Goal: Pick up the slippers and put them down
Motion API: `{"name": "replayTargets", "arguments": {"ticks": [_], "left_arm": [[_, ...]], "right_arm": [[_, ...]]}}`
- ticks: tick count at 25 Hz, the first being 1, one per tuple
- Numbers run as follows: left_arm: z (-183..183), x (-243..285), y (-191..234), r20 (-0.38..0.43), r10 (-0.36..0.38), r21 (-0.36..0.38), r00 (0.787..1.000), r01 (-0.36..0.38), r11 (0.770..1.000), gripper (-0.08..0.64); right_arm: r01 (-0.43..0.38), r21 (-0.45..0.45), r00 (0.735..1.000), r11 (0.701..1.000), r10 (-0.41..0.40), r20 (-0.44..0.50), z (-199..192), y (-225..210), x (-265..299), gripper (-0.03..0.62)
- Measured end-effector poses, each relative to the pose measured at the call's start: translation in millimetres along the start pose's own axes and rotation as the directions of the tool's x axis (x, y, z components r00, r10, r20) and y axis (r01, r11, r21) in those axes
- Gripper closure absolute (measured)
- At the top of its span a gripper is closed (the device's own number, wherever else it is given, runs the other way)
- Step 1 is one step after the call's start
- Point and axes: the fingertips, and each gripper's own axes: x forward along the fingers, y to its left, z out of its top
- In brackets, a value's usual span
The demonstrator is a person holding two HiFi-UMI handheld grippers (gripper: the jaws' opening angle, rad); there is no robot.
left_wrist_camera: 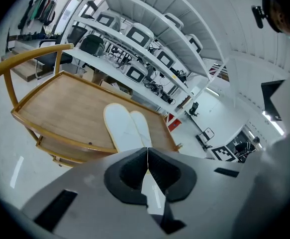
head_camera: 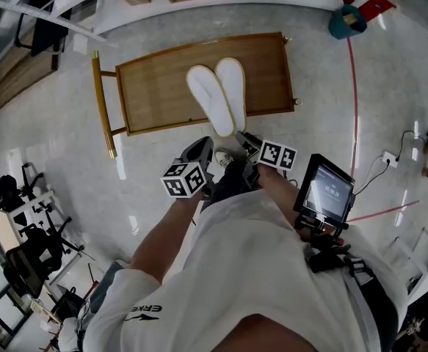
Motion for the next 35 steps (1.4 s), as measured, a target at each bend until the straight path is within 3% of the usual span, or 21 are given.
{"name": "replayTargets", "arguments": {"ticks": [9, 13, 17, 22, 30, 35], "left_arm": [[27, -13, -43, 0.094, -0.049, 0.031, 0.994, 0.046, 0.998, 0.557], [44, -27, -54, 0.147, -0.076, 0.047, 0.986, 0.070, 0.996, 0.557], [61, -35, -72, 0.208, -0.120, 0.085, 0.971, 0.104, 0.991, 0.557], [85, -47, -99, 0.282, -0.167, 0.114, 0.945, 0.140, 0.984, 0.557], [104, -77, -138, 0.369, -0.173, 0.174, 0.913, 0.115, 0.978, 0.557], [112, -76, -178, 0.406, -0.199, 0.209, 0.892, 0.121, 0.970, 0.557]], "right_arm": [[-0.051, -0.136, 0.997, 0.989, 0.058, 0.047, 26, 46, -50, 0.423], [-0.065, -0.261, 0.991, 0.963, 0.092, 0.092, 39, 80, -68, 0.423], [-0.085, -0.407, 0.977, 0.910, 0.156, 0.145, 55, 122, -91, 0.425], [-0.121, -0.500, 0.951, 0.858, 0.245, 0.191, 65, 166, -117, 0.425], [-0.128, -0.687, 0.932, 0.715, 0.323, 0.162, 62, 213, -149, 0.434], [-0.116, -0.755, 0.917, 0.646, 0.361, 0.168, 76, 230, -186, 0.478]]}}
